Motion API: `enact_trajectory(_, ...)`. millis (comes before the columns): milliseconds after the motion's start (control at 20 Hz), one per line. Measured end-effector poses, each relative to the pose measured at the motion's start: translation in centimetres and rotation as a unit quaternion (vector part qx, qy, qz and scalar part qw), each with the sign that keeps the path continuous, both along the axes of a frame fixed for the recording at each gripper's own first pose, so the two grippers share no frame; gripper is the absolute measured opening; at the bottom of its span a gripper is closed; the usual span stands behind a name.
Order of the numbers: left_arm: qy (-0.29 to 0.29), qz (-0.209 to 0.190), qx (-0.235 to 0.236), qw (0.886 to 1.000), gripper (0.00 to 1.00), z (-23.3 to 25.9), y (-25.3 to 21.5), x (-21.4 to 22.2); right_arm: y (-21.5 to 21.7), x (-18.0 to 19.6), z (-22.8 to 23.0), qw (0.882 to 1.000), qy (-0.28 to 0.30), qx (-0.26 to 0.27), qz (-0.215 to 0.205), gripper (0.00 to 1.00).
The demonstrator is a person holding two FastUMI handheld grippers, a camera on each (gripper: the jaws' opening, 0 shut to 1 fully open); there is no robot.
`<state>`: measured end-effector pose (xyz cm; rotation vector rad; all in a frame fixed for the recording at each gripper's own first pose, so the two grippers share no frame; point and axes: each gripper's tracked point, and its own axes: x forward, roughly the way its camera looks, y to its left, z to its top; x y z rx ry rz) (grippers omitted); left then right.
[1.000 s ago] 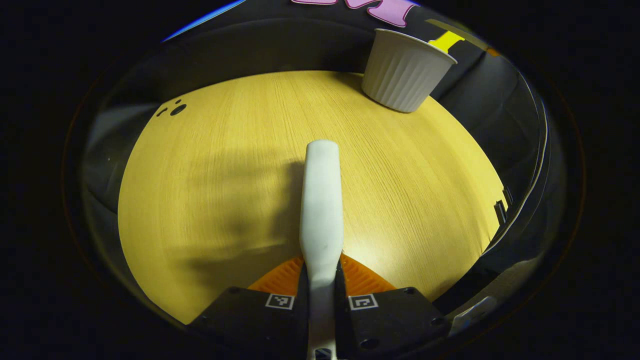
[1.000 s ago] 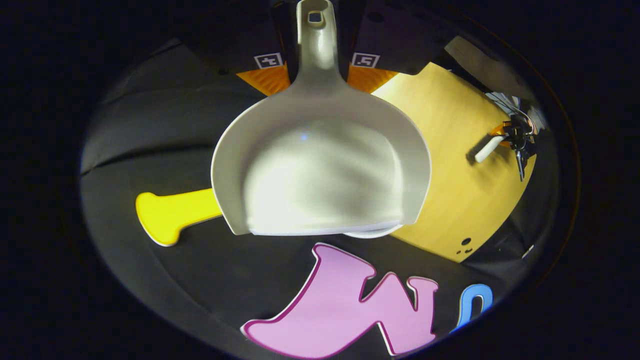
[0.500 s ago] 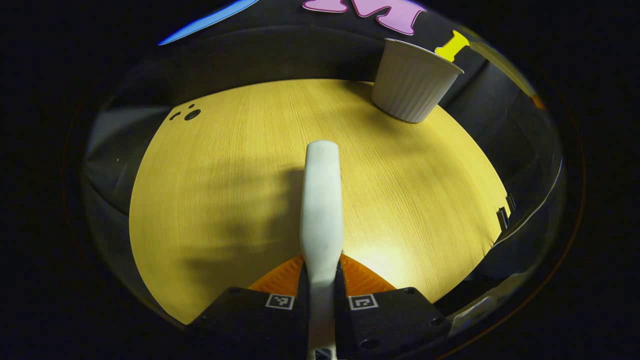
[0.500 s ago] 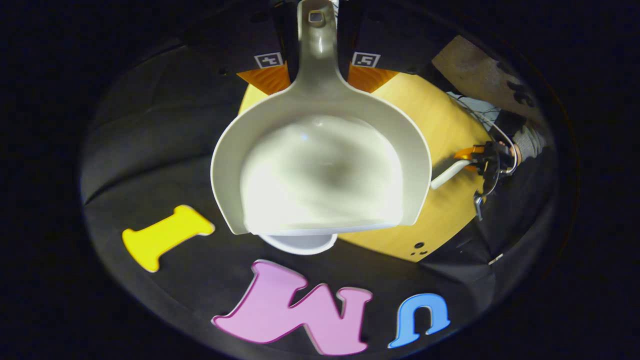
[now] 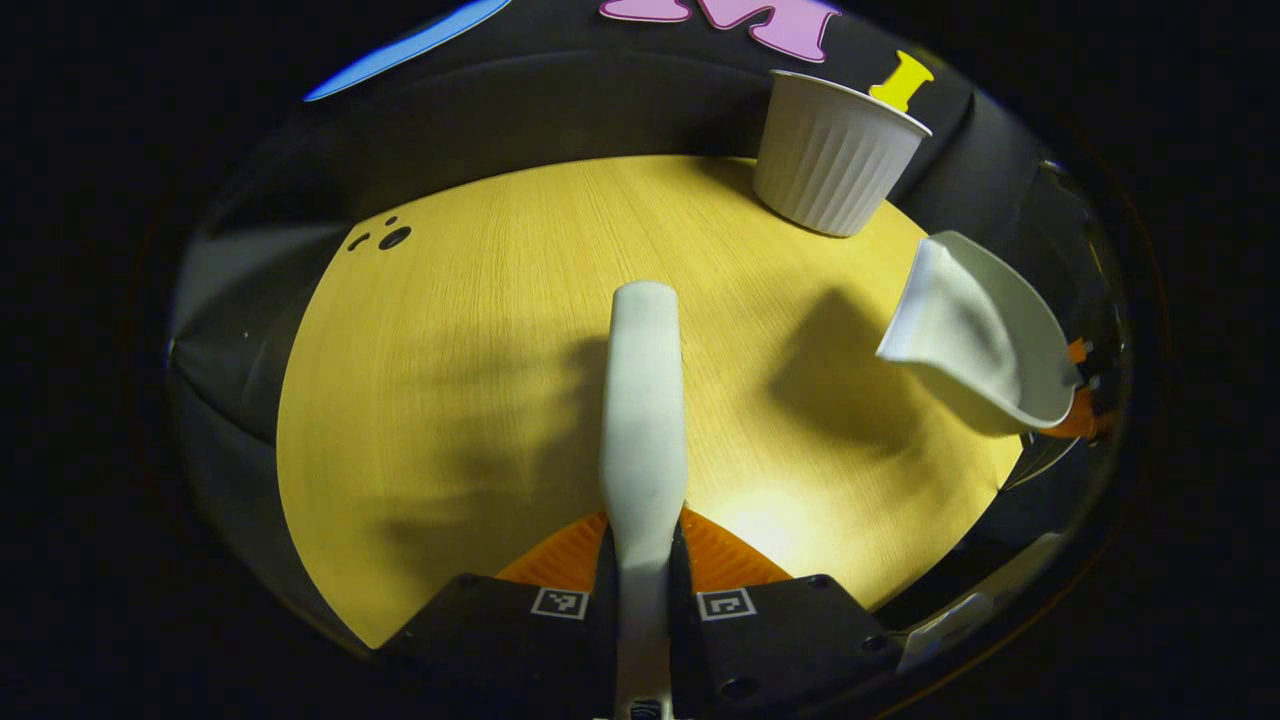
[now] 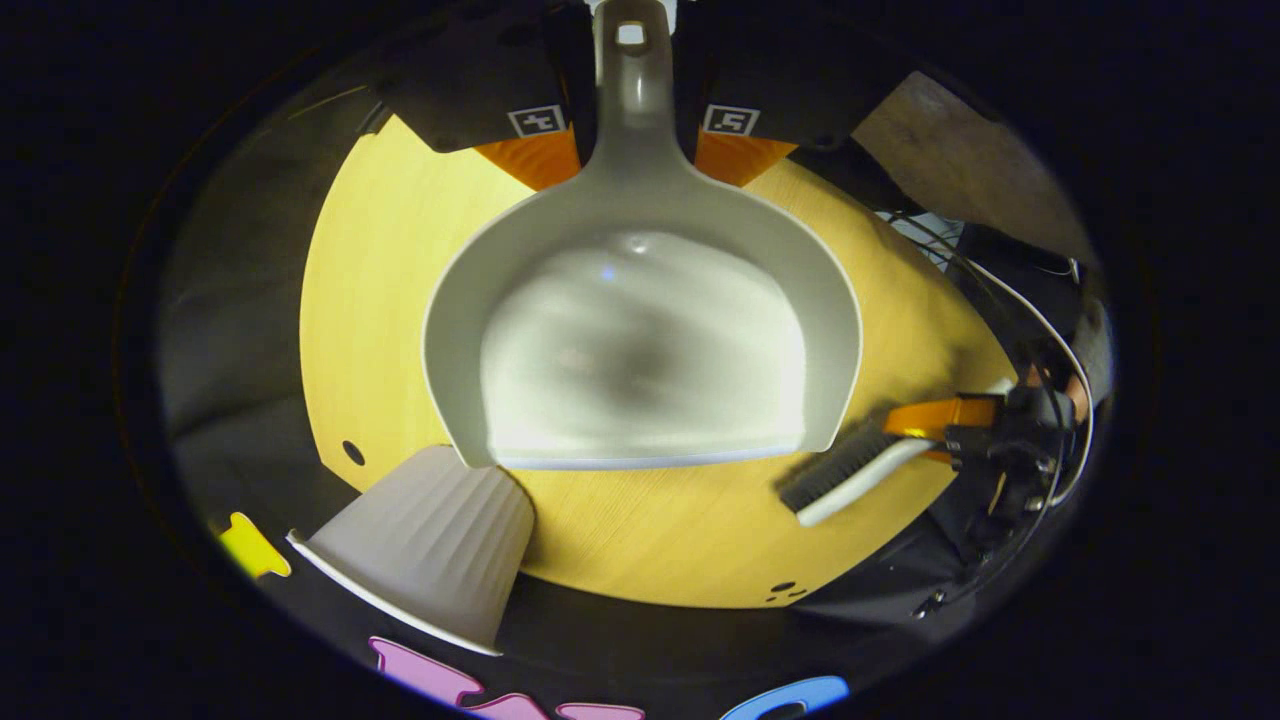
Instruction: Pick up the small broom and dustpan from the desktop, sweep the trash into the dustpan with the broom, and then empty the trash into the garbage bin.
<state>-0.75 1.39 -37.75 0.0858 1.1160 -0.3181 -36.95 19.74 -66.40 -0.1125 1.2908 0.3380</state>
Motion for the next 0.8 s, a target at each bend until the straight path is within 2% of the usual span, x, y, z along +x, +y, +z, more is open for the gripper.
enact_trajectory(50, 0.001, -0.001, 0.001, 1.000, 0.25, -0.1, 0.1, 0.0, 0.2, 0.2, -1.1, 1.000, -0.003, -0.002, -0.009, 0.31)
enact_trajectory(100, 0.001, -0.002, 0.002, 1.000, 0.25, -0.3, 0.3, -0.1, 0.3, 0.4, -1.9, 1.000, -0.004, -0.002, -0.020, 0.35)
enact_trajectory(250, 0.002, 0.001, 0.007, 1.000, 0.25, -0.9, 0.4, -0.1, 0.3, 0.6, -3.9, 0.999, -0.010, -0.007, -0.052, 0.35)
enact_trajectory(350, 0.002, 0.000, 0.011, 1.000, 0.25, -1.1, 0.3, -0.2, 0.4, 0.6, -4.9, 0.998, -0.010, -0.014, -0.054, 0.31)
enact_trajectory(400, 0.003, 0.000, 0.013, 1.000, 0.25, -1.2, 0.5, -0.4, 0.6, 0.4, -5.4, 0.999, -0.007, -0.016, -0.051, 0.35)
enact_trajectory(550, 0.004, -0.002, 0.021, 1.000, 0.23, -1.6, 0.7, -0.5, 1.6, -0.4, -6.3, 0.998, 0.011, -0.003, -0.056, 0.35)
enact_trajectory(600, 0.005, -0.002, 0.024, 1.000, 0.25, -1.7, 0.7, -0.5, 2.0, -0.7, -6.5, 0.998, 0.017, 0.003, -0.058, 0.39)
enact_trajectory(650, 0.007, -0.002, 0.026, 1.000, 0.25, -1.8, 0.8, -0.6, 2.7, -0.9, -6.9, 0.998, 0.024, 0.008, -0.061, 0.35)
enact_trajectory(800, 0.011, -0.003, 0.034, 0.999, 0.25, -2.2, 0.8, -0.8, 3.3, -0.9, -7.2, 0.996, 0.037, 0.025, -0.078, 0.35)
